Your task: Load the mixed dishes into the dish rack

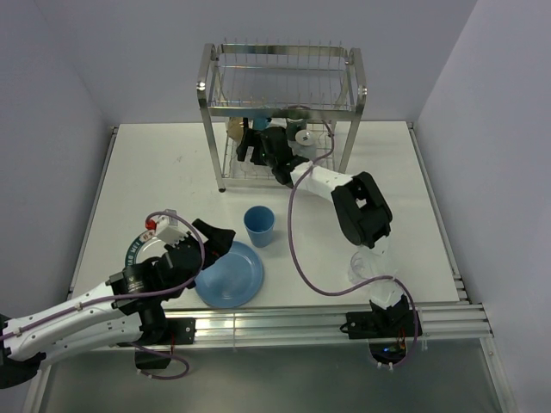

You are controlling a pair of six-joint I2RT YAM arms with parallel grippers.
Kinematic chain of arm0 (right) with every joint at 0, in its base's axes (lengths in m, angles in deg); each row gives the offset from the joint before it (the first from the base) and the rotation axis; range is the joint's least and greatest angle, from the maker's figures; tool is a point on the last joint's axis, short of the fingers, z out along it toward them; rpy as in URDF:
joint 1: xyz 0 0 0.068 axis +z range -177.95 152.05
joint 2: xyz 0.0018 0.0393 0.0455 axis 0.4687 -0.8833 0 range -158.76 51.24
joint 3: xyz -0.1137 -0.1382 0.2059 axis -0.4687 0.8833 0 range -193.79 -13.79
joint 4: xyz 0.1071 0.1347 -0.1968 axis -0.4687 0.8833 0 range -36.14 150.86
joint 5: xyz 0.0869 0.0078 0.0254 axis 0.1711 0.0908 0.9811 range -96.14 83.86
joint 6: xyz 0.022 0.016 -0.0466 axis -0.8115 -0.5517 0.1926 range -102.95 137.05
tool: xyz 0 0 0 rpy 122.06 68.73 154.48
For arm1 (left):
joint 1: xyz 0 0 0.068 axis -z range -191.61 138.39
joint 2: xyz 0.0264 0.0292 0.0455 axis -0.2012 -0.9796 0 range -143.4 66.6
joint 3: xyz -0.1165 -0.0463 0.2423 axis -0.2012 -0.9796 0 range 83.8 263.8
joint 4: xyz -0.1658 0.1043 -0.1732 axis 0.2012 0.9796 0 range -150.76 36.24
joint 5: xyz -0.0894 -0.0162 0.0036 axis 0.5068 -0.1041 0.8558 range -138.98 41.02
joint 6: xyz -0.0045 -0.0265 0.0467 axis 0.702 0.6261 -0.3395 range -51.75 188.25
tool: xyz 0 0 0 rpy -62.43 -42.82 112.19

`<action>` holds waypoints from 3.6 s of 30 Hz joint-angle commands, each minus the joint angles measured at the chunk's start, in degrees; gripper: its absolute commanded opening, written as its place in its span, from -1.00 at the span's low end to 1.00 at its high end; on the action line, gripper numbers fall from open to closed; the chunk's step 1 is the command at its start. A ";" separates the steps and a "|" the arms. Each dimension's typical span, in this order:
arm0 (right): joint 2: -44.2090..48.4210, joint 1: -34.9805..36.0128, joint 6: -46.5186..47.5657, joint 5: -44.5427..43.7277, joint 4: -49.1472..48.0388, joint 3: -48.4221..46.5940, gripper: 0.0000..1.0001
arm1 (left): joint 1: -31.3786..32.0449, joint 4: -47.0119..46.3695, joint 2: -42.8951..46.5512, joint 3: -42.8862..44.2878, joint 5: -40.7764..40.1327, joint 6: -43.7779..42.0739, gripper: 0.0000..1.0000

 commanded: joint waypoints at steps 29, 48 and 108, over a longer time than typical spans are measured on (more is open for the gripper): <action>37.47 3.88 -8.15 -5.58 -7.86 41.27 0.99 | 0.55 -10.33 -9.77 0.53 15.36 1.69 0.72; 97.05 14.08 -19.31 -19.32 33.89 50.17 0.95 | 13.20 -24.85 -57.64 31.87 23.18 -4.11 0.64; 86.27 19.87 -43.21 9.69 -23.40 66.68 0.99 | -4.11 -73.54 0.94 -13.09 30.23 -28.54 -1.00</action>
